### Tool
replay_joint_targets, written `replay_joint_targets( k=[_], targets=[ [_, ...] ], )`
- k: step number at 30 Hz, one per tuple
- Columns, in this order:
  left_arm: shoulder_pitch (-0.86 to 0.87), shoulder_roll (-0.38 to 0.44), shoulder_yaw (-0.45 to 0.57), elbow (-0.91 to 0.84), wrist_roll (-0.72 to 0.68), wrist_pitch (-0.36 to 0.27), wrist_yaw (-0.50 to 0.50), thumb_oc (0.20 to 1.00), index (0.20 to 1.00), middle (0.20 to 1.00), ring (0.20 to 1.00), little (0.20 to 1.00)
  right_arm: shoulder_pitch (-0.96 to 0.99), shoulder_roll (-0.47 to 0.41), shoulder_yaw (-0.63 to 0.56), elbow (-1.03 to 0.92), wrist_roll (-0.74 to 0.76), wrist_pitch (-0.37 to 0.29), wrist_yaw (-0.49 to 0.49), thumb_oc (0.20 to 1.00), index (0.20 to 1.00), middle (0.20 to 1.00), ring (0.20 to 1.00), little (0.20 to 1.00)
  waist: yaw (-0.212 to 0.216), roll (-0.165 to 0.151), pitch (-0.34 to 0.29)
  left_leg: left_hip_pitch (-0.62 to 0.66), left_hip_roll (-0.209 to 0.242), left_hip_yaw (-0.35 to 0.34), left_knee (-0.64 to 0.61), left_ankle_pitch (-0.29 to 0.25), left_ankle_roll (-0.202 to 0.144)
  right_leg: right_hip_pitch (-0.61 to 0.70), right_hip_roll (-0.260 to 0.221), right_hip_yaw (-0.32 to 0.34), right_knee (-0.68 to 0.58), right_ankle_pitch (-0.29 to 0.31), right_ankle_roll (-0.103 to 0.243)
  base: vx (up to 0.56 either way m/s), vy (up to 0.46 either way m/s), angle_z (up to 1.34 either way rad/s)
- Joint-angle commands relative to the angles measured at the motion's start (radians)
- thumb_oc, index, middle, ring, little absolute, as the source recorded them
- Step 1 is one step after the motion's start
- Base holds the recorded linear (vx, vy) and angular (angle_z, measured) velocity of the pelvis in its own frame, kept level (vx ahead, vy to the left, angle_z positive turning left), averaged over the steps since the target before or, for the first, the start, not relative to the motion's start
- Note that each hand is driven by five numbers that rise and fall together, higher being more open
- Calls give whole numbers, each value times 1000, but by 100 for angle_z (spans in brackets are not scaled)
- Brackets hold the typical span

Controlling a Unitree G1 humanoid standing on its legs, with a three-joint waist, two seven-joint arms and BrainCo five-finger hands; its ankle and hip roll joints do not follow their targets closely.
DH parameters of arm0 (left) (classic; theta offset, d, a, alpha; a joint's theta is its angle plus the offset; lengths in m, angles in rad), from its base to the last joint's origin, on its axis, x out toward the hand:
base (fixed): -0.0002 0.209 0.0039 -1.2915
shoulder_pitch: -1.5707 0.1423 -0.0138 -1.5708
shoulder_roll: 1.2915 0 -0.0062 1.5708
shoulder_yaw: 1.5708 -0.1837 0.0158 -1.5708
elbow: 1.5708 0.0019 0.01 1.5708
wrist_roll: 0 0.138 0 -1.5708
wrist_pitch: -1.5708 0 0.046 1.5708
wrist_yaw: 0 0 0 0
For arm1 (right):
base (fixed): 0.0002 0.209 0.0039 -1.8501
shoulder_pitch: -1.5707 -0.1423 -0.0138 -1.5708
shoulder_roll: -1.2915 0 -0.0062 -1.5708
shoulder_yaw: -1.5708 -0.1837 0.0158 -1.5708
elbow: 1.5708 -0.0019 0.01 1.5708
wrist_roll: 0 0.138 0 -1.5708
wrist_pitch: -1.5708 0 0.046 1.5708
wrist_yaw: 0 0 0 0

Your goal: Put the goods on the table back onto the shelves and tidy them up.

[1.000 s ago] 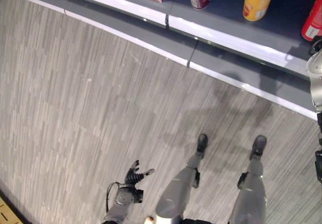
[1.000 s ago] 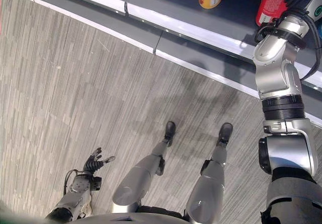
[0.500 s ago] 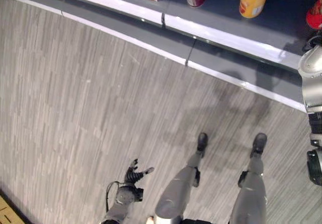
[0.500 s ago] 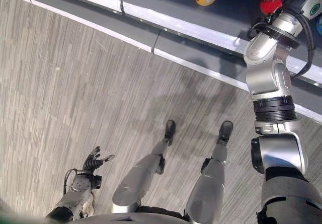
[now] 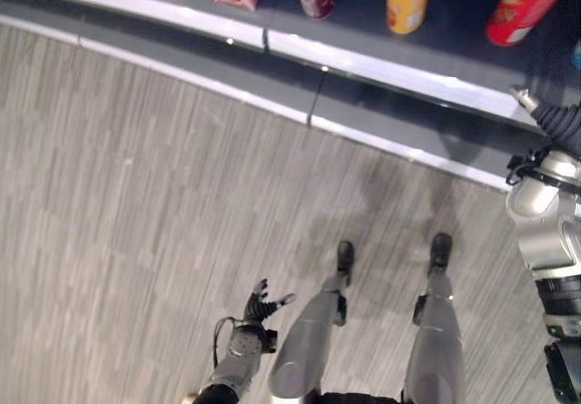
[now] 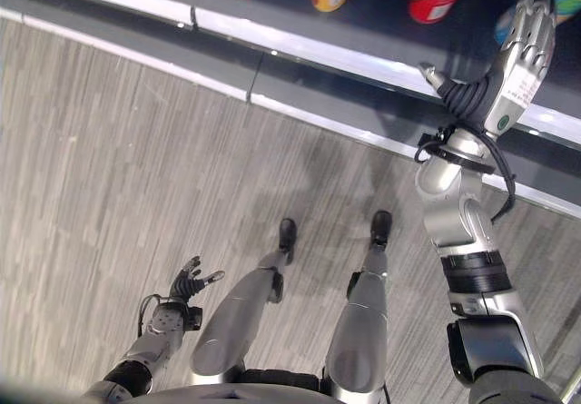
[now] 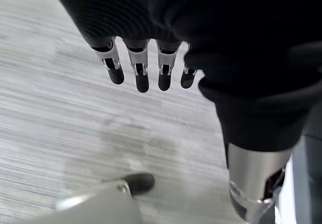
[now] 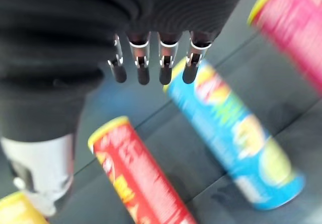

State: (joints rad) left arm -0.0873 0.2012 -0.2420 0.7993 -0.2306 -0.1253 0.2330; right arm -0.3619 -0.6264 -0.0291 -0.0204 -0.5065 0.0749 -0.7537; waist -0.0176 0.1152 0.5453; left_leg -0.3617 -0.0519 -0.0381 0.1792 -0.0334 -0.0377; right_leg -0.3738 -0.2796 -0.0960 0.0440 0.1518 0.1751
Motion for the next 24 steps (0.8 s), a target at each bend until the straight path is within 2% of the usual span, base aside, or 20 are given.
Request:
replay_joint_targets(
  k=[1, 4, 6, 7, 8, 9, 10, 12, 13, 14, 15, 16, 17, 18, 19, 20, 21, 22, 23, 24],
  targets=[
    [76, 62, 43, 32, 11, 16, 4, 1000, 1000, 1000, 1000, 1000, 69, -6, -30, -104, 118, -119, 136, 1000, 1000, 1000, 1000, 1000, -20, -66, -25, 2, 75, -17, 115, -118, -54, 78, -52, 45, 83, -146, 50, 42, 65, -13],
    [80, 93, 78, 57, 50, 34, -24, 1000, 1000, 1000, 1000, 1000, 199, 28, -20, -58, 305, -177, 301, 1000, 1000, 1000, 1000, 1000, -48, -121, -73, 78, 84, 18, 78, -117, -48, 104, -50, 52, 75, -110, 62, 75, 104, -28],
    [71, 130, 118, 77, 52, 38, -50, 1000, 1000, 1000, 1000, 1000, 266, 45, -11, -31, 430, -208, 420, 1000, 1000, 1000, 1000, 1000, -72, -161, -96, 134, 99, 67, 32, -110, -43, 95, -47, 40, 70, -49, 70, 15, 113, -67],
    [62, 143, 134, 76, 48, 40, -68, 1000, 1000, 1000, 1000, 1000, 304, 47, -17, -19, 493, -223, 474, 1000, 1000, 1000, 1000, 1000, -77, -165, -108, 166, 126, 102, 10, -103, -38, 106, -40, -15, 90, -73, 62, -47, 76, -143],
    [64, 147, 141, 76, 51, 41, -76, 1000, 1000, 1000, 1000, 1000, 320, 47, -23, -9, 507, -228, 494, 1000, 1000, 1000, 1000, 1000, -79, -165, -121, 178, 141, 117, -4, -95, -38, 114, -41, -39, 109, -89, 56, -97, -7, -195],
    [69, 151, 162, 83, 47, 43, -79, 1000, 1000, 1000, 1000, 1000, 350, 45, -38, 1, 529, -229, 523, 1000, 1000, 1000, 1000, 1000, -77, -160, -149, 191, 177, 153, -24, -77, -35, 146, -52, -76, 161, -114, 39, -102, -52, -158],
    [76, 152, 170, 84, 51, 43, -82, 1000, 1000, 1000, 1000, 1000, 361, 38, -49, 4, 531, -229, 533, 1000, 1000, 1000, 1000, 1000, -72, -156, -164, 195, 194, 173, -33, -68, -36, 166, -65, -87, 181, -119, 32, -114, -98, -150],
    [89, 152, 181, 84, 58, 43, -90, 1000, 1000, 1000, 1000, 1000, 381, 17, -74, 16, 533, -217, 555, 1000, 1000, 1000, 1000, 1000, -61, -157, -193, 201, 224, 210, -45, -53, -44, 196, -98, -100, 199, -98, 32, -68, -95, -93],
    [89, 152, 181, 84, 58, 43, -90, 1000, 1000, 1000, 1000, 1000, 382, 17, -74, 15, 533, -217, 555, 1000, 1000, 1000, 1000, 1000, -59, -157, -193, 203, 224, 212, -46, -54, -44, 195, -97, -98, 199, -98, 32, -64, -218, -121],
    [102, 151, 189, 91, 58, 43, -102, 1000, 1000, 1000, 1000, 1000, 394, 3, -101, 26, 544, -212, 564, 1000, 1000, 1000, 1000, 1000, -50, -167, -219, 203, 249, 250, -46, -42, -59, 235, -140, -135, 173, -33, 50, -44, -184, -124],
    [102, 151, 188, 91, 58, 43, -102, 1000, 1000, 1000, 1000, 1000, 394, 3, -102, 26, 544, -212, 564, 1000, 1000, 1000, 1000, 1000, -49, -166, -218, 204, 249, 250, -46, -43, -59, 236, -140, -135, 172, -32, 50, -83, -404, -101],
    [104, 149, 200, 98, 54, 43, -107, 1000, 1000, 1000, 1000, 1000, 400, -4, -121, 30, 551, -204, 570, 1000, 1000, 1000, 1000, 1000, -45, -177, -238, 209, 275, 287, -48, -33, -78, 263, -156, -167, 124, 4, 68, -38, -433, -60],
    [108, 150, 216, 110, 51, 44, -114, 1000, 1000, 1000, 1000, 1000, 395, -8, -140, 30, 550, -198, 569, 1000, 1000, 1000, 1000, 1000, -36, -192, -261, 224, 304, 333, -53, -18, -105, 296, -141, -227, 53, -18, 83, 22, -552, -75],
    [110, 148, 222, 119, 50, 46, -114, 1000, 1000, 1000, 1000, 1000, 395, -10, -150, 27, 560, -201, 568, 1000, 1000, 1000, 1000, 1000, -34, -192, -274, 237, 328, 335, -56, -23, -126, 305, -117, -229, 44, -50, 87, 22, -463, -117],
    [114, 147, 230, 125, 52, 47, -120, 1000, 1000, 1000, 1000, 1000, 401, -16, -165, 18, 568, -201, 576, 1000, 1000, 1000, 1000, 1000, -35, -197, -282, 234, 348, 355, -59, 8, -130, 296, -102, -233, 39, -69, 83, 22, -251, -128],
    [115, 147, 230, 125, 52, 47, -120, 1000, 1000, 1000, 1000, 1000, 402, -15, -165, 17, 568, -200, 576, 1000, 1000, 1000, 1000, 1000, -34, -197, -283, 234, 348, 356, -61, 9, -131, 294, -102, -232, 40, -70, 83, -1, -254, -102],
    [113, 141, 233, 134, 46, 43, -122, 1000, 1000, 1000, 1000, 1000, 409, -30, -185, 3, 569, -210, 572, 1000, 1000, 1000, 1000, 1000, -37, -190, -290, 243, 374, 361, -69, 23, -145, 301, -71, -222, 35, -136, 74, 70, -246, -73],
    [117, 133, 232, 135, 47, 43, -128, 1000, 1000, 1000, 1000, 1000, 415, -32, -206, -11, 583, -211, 574, 1000, 1000, 1000, 1000, 1000, -43, -186, -292, 258, 397, 363, -76, 36, -155, 307, -43, -215, 31, -171, 63, 118, -514, -40],
    [123, 124, 236, 127, 39, 46, -133, 1000, 1000, 1000, 1000, 1000, 427, -45, -237, -29, 582, -219, 563, 1000, 1000, 1000, 1000, 1000, -55, -172, -294, 276, 446, 367, -78, 85, -174, 316, 17, -200, 35, -219, 33, 119, -527, -34],
    [126, 118, 236, 123, 35, 44, -134, 1000, 1000, 1000, 1000, 1000, 433, -61, -259, -47, 579, -231, 554, 1000, 1000, 1000, 1000, 1000, -66, -165, -295, 289, 476, 373, -68, 128, -184, 325, 53, -197, 32, -241, 16, 112, -490, -19]
  ],
)
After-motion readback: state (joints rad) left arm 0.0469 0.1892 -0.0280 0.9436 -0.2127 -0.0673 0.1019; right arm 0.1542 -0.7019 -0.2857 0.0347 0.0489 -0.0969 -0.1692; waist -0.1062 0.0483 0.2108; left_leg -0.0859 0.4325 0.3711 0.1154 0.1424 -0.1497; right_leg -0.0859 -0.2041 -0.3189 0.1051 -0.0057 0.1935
